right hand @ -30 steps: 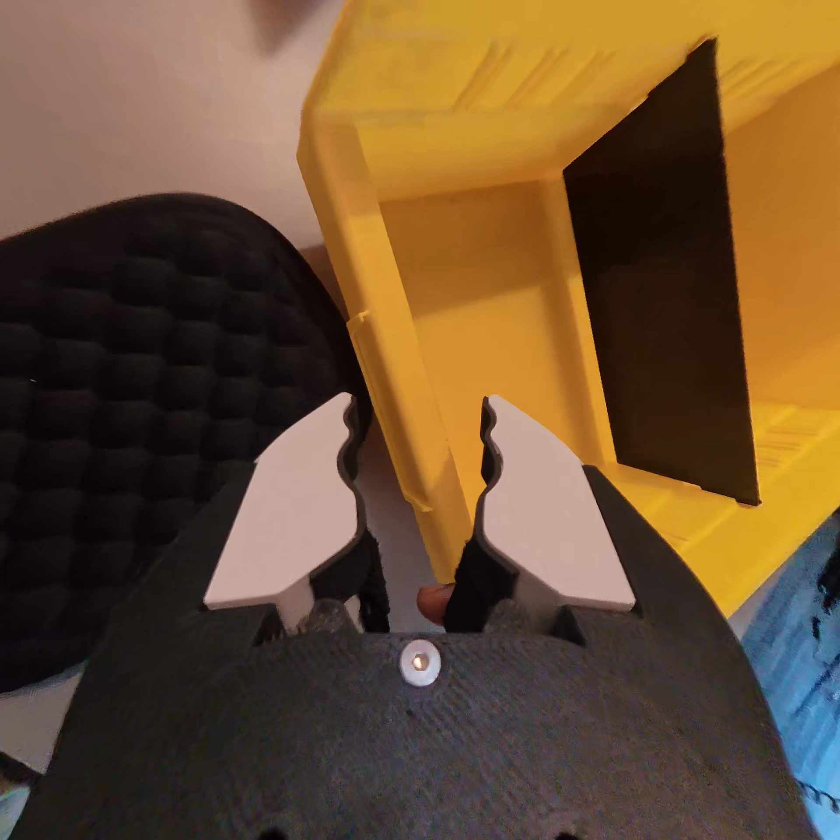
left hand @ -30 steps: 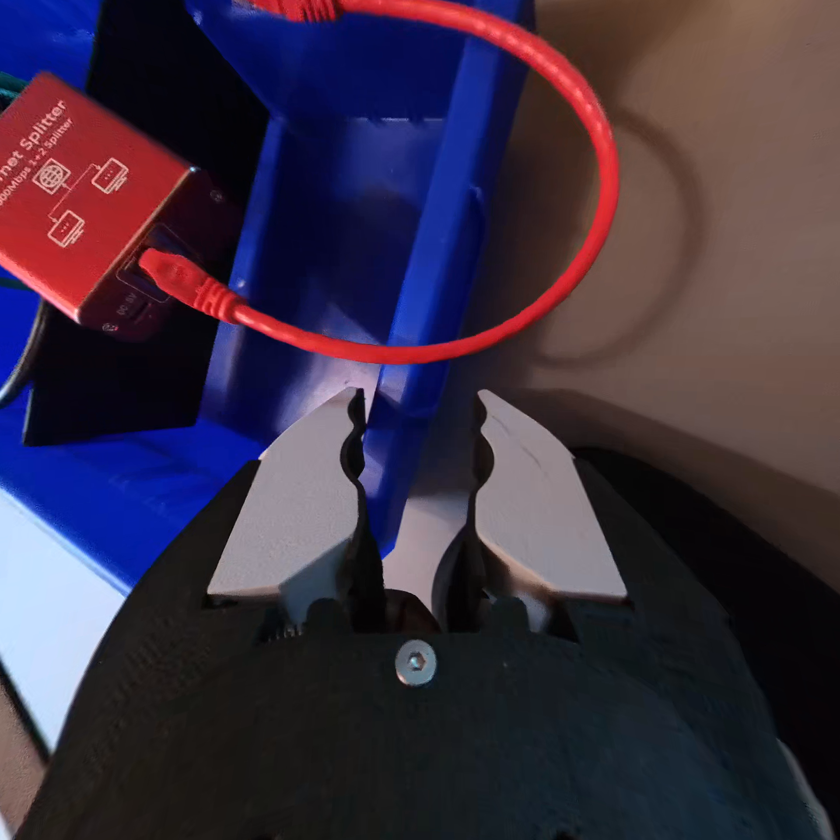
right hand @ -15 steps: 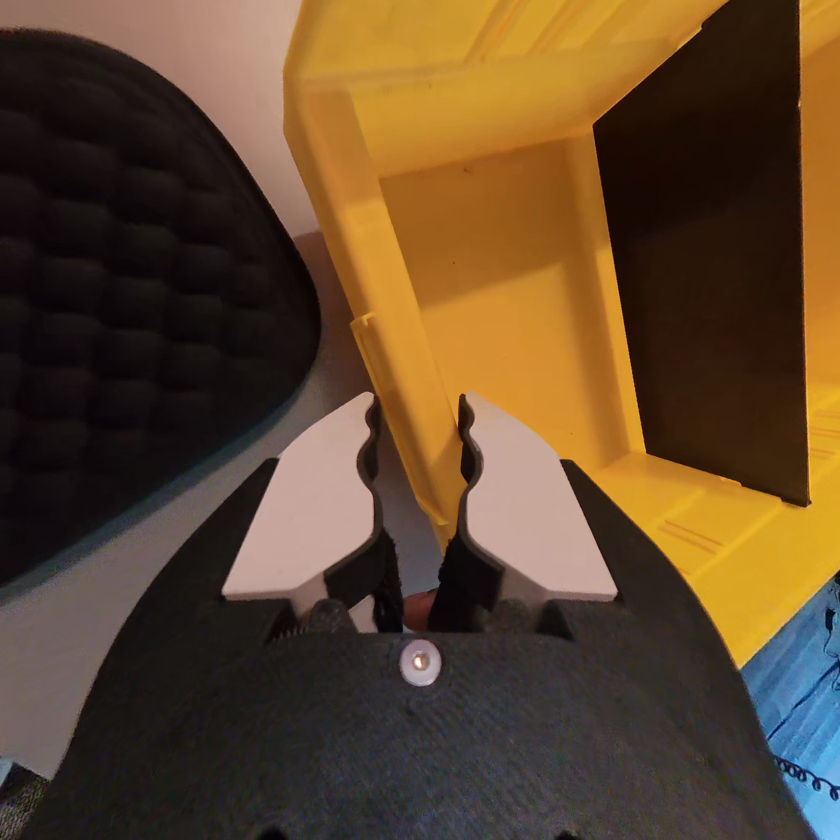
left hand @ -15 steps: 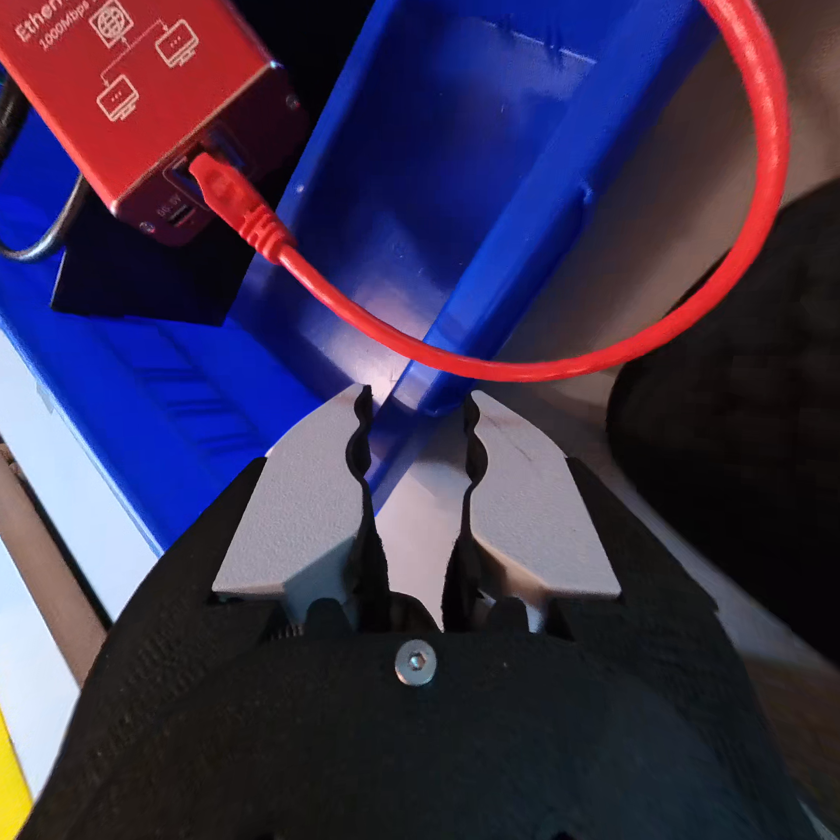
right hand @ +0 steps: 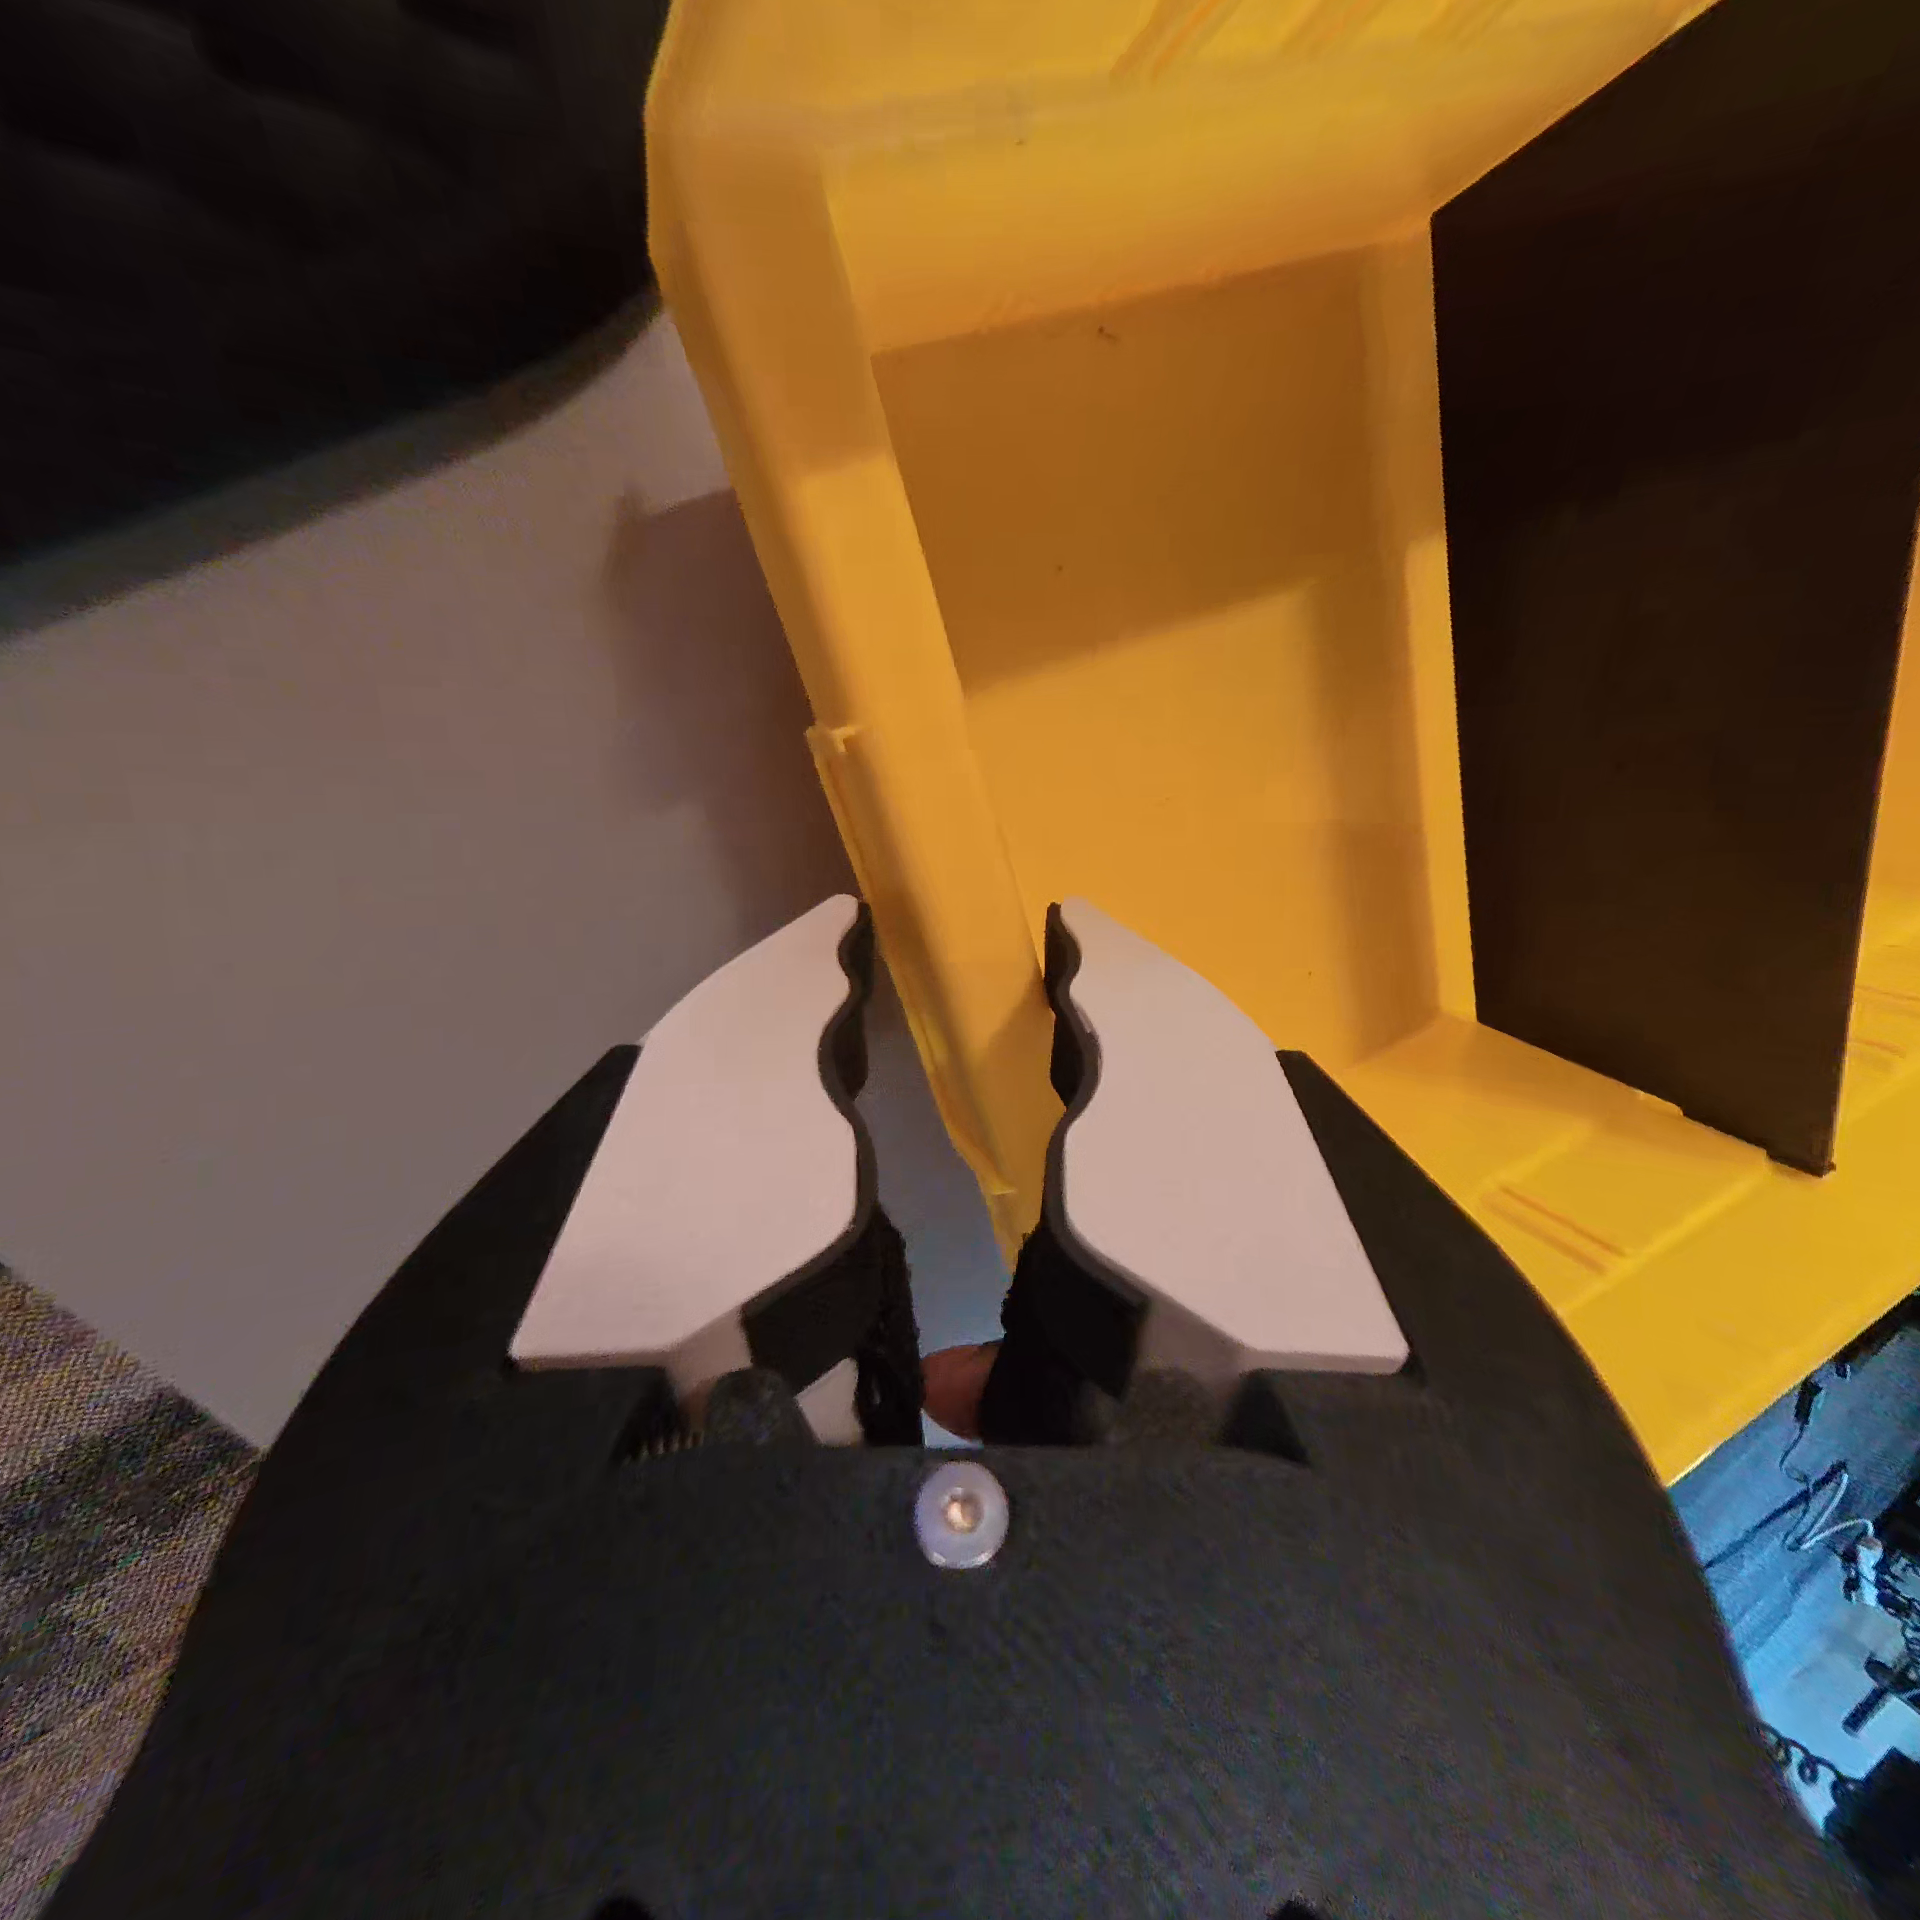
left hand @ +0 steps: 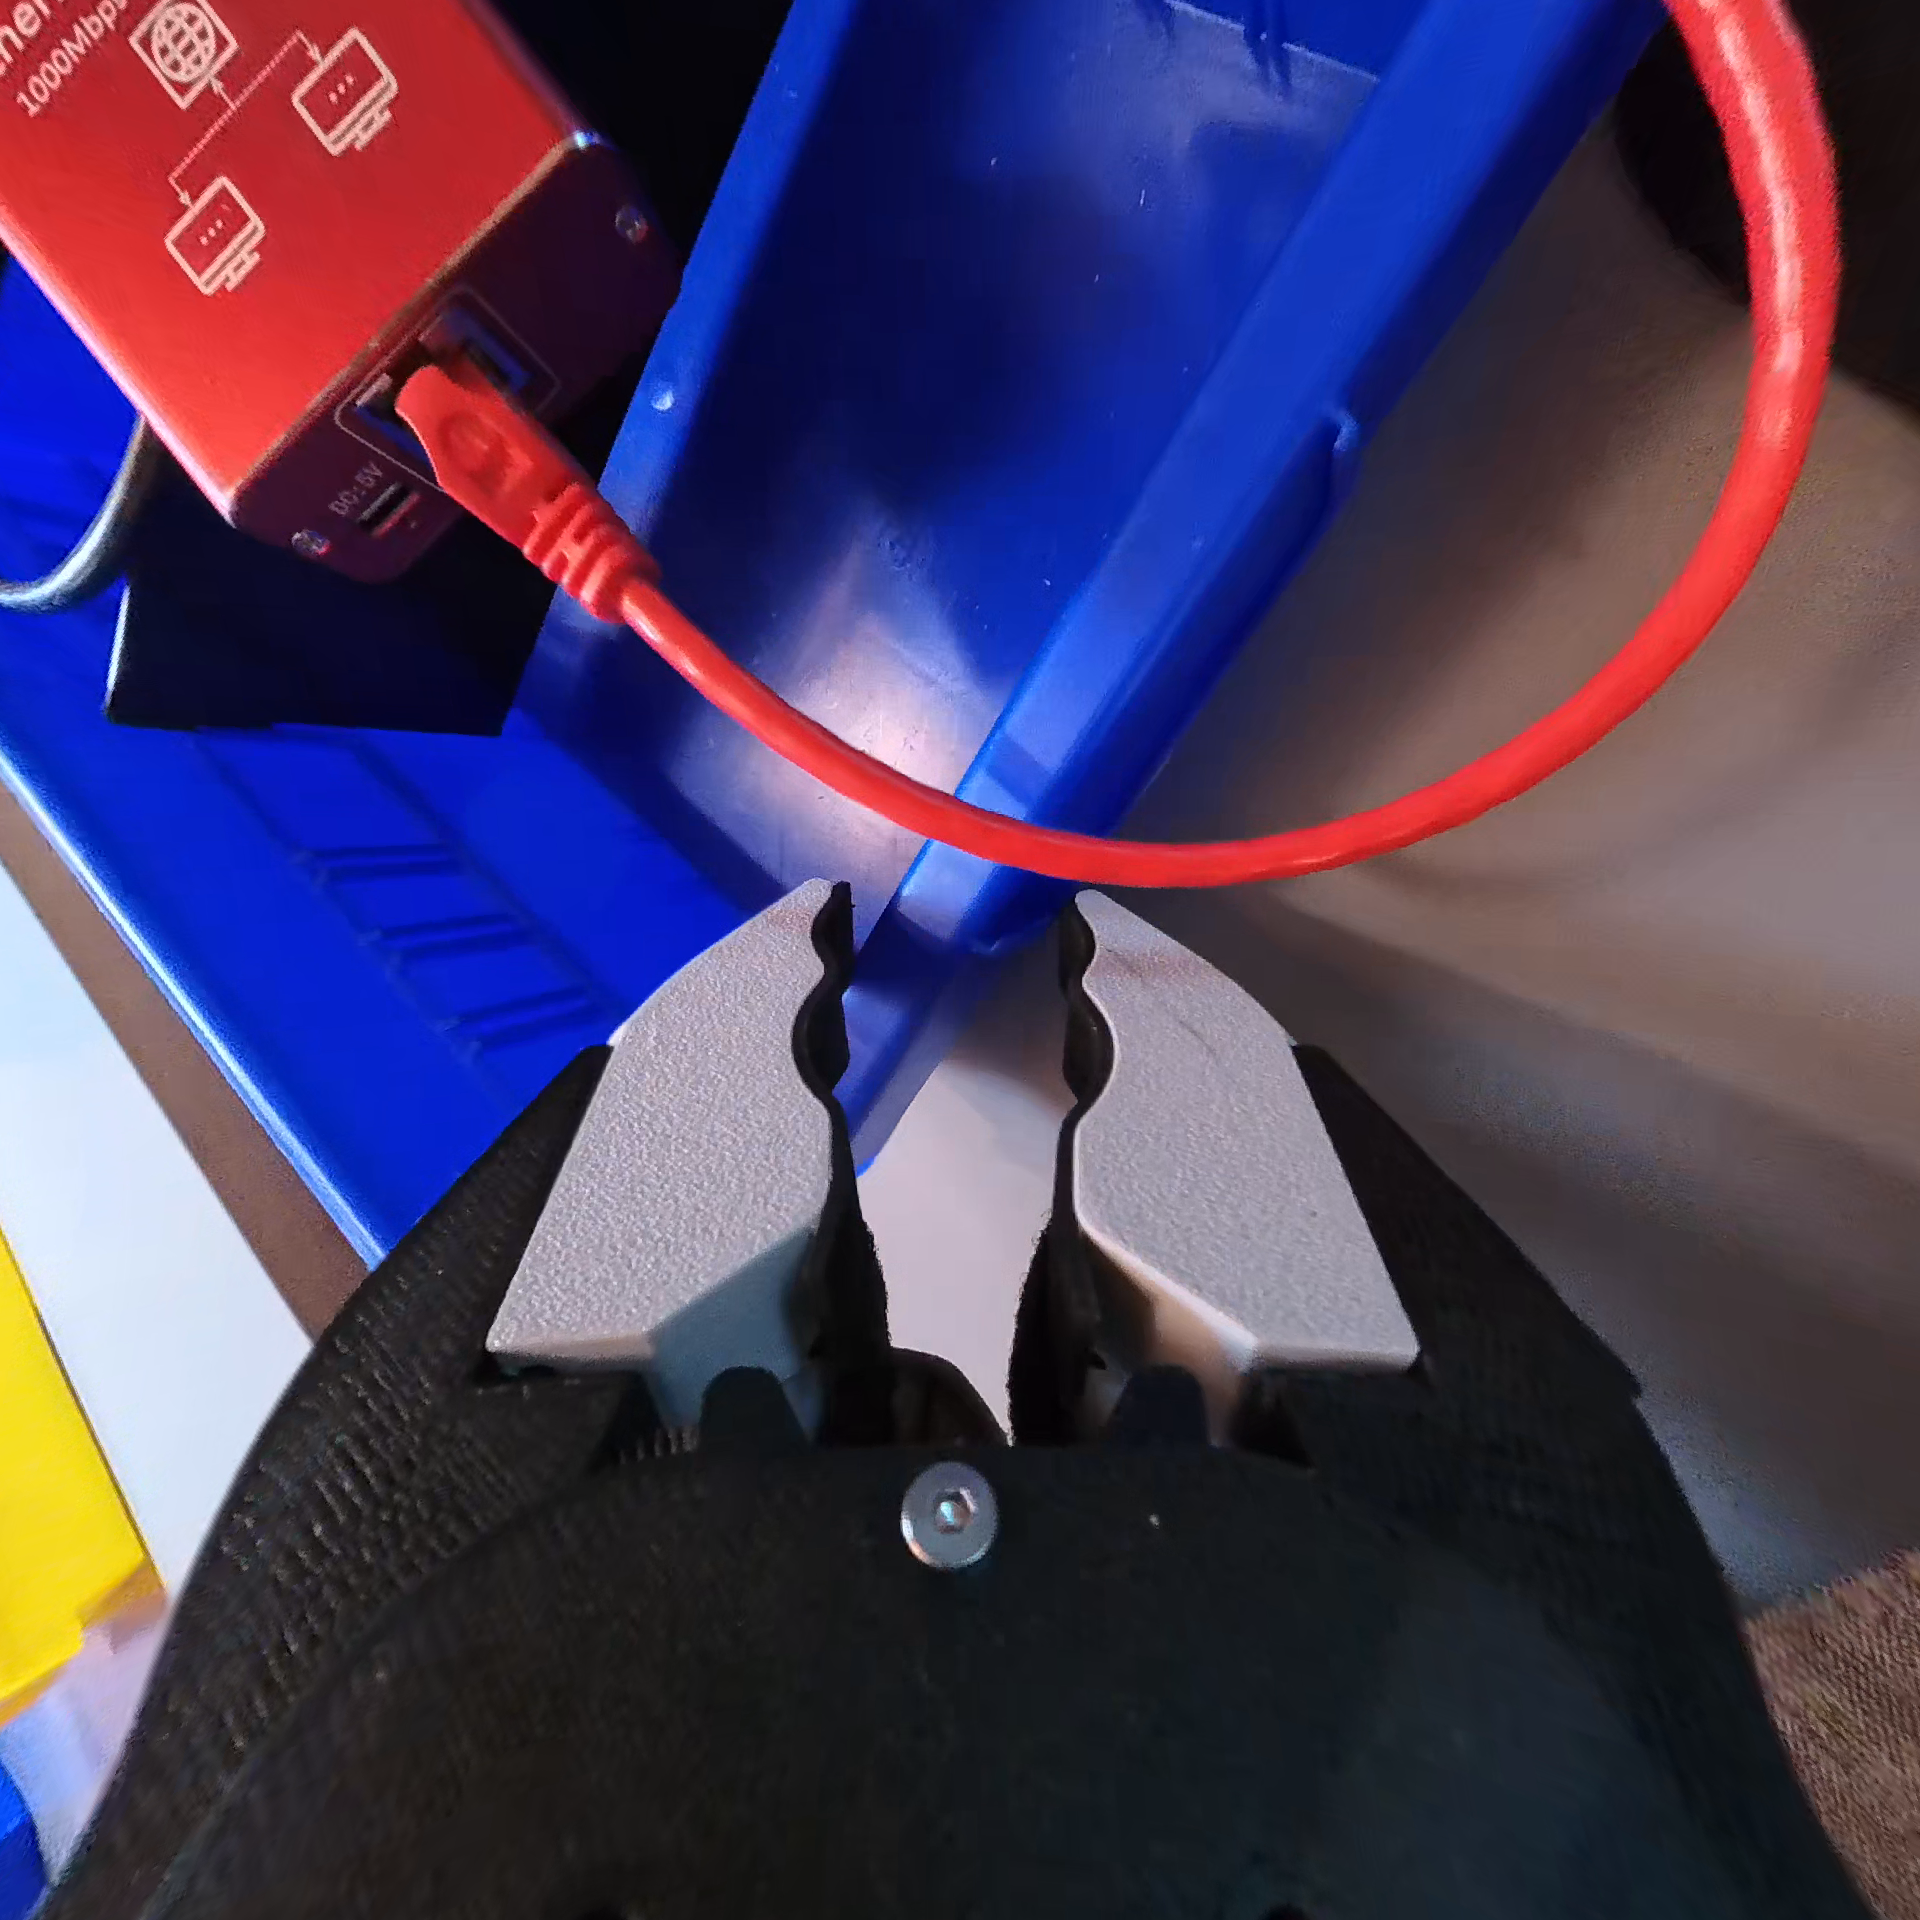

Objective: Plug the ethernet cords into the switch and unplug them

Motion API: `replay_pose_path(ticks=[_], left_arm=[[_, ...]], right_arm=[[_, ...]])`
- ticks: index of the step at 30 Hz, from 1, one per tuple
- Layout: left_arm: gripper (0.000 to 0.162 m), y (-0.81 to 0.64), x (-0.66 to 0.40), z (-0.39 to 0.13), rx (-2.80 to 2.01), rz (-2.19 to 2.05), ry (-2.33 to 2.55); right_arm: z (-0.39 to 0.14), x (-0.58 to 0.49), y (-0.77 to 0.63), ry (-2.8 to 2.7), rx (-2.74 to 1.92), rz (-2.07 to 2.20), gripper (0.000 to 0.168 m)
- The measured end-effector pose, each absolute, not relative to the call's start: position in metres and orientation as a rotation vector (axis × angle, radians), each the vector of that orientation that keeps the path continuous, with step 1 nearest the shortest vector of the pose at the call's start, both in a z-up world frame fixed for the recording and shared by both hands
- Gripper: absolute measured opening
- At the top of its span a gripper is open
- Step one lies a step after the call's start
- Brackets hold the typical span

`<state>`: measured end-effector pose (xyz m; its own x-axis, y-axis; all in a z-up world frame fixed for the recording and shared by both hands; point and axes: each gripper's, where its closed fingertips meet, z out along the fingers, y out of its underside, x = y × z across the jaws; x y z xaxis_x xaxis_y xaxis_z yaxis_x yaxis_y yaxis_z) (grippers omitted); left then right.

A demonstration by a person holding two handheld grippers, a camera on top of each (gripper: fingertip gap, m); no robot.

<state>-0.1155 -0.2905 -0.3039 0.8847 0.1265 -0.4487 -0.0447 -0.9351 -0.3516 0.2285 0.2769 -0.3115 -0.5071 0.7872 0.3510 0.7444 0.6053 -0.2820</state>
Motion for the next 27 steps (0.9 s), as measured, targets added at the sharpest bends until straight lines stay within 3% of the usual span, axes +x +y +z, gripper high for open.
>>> replay_pose_path(ticks=[21, 25, 27], left_arm=[[0.04, -0.405, -0.111, -0.304, -2.761, 0.78, 0.029], [0.084, -0.396, -0.091, -0.299, -2.657, 0.527, -0.235], [0.093, -0.392, -0.085, -0.283, -2.556, 0.483, -0.315]], right_arm=[[-0.312, 0.291, 0.287, -2.359, -1.149, 0.088, 0.032], [-0.304, 0.291, 0.278, -2.316, -1.194, 0.158, 0.047], [-0.288, 0.285, 0.268, -2.227, -1.206, 0.279, 0.054]])
